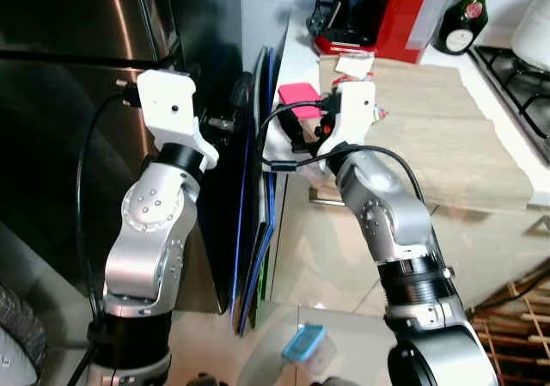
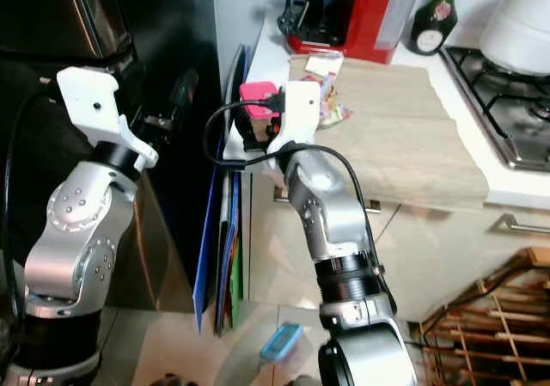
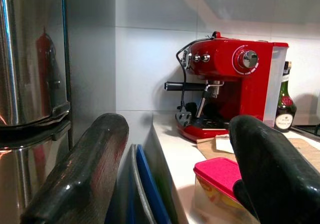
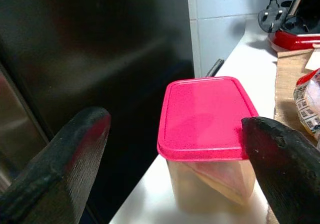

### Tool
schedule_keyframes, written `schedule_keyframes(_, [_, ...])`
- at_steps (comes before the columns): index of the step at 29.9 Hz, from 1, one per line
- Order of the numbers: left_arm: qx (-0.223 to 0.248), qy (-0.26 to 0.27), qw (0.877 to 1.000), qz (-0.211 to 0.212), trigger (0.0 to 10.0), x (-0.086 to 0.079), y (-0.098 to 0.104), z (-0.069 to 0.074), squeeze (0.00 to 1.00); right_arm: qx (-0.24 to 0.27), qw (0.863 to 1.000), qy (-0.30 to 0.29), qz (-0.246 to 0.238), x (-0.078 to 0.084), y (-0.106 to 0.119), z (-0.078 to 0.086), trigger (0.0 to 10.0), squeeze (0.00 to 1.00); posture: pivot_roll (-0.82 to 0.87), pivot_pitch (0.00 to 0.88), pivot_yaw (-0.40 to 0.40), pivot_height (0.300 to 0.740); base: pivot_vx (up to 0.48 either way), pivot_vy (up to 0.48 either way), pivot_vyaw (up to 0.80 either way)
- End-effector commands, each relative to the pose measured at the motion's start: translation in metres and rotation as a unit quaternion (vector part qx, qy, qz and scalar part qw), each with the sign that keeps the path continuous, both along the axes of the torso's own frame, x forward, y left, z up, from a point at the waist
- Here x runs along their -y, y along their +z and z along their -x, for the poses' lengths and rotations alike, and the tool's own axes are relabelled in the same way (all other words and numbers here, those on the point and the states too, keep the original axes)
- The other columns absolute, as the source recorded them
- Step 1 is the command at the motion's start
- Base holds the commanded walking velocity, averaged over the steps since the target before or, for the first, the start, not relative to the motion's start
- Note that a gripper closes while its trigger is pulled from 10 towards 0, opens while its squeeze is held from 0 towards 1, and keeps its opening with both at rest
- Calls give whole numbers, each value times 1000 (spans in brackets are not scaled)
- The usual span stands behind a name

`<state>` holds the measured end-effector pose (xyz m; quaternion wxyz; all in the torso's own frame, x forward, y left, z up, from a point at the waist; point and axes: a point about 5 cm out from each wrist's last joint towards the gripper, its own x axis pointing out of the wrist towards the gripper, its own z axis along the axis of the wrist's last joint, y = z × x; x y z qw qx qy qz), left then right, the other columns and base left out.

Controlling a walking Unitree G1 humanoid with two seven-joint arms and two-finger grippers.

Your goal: Restocking fridge

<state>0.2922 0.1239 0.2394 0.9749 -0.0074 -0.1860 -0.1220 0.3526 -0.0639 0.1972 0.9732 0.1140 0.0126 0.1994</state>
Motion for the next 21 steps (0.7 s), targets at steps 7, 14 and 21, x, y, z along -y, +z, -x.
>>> schedule_keyframes(7, [4,2,1000,1,10000,0,5,-1,0,-13,1000,-15,4,1,-2,-9,10000,0,30,36,-16,740,0,0,0])
schedule_keyframes(14, [-1,4,1000,6,10000,0,4,-2,0,-50,998,-28,10,3,-6,-18,10000,0,34,25,-21,740,0,0,0])
schedule_keyframes(21, [-4,6,1000,7,10000,-1,3,-3,0,-30,999,-27,21,1,3,-19,10000,0,35,8,-28,740,0,0,0])
